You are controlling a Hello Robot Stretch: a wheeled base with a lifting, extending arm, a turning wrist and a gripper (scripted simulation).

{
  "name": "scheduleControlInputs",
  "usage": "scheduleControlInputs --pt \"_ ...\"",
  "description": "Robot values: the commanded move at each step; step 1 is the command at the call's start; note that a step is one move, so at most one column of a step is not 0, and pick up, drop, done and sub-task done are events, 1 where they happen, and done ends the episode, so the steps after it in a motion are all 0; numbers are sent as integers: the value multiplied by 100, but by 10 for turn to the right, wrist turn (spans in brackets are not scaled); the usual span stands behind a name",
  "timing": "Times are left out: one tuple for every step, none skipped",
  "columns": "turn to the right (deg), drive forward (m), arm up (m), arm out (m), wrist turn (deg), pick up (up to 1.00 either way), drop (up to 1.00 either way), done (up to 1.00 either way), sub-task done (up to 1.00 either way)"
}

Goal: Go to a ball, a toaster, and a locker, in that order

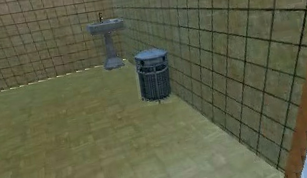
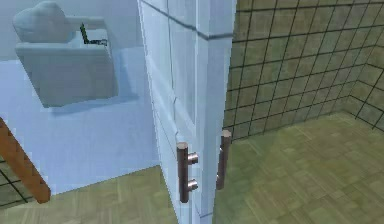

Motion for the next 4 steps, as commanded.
scheduleControlInputs --pt "240 0 0 0 0 0 0 0 0" --pt "0 25 0 0 0 0 0 0 0" --pt "390 0 0 0 0 0 0 0 0" --pt "0 100 0 0 0 0 0 0 0"
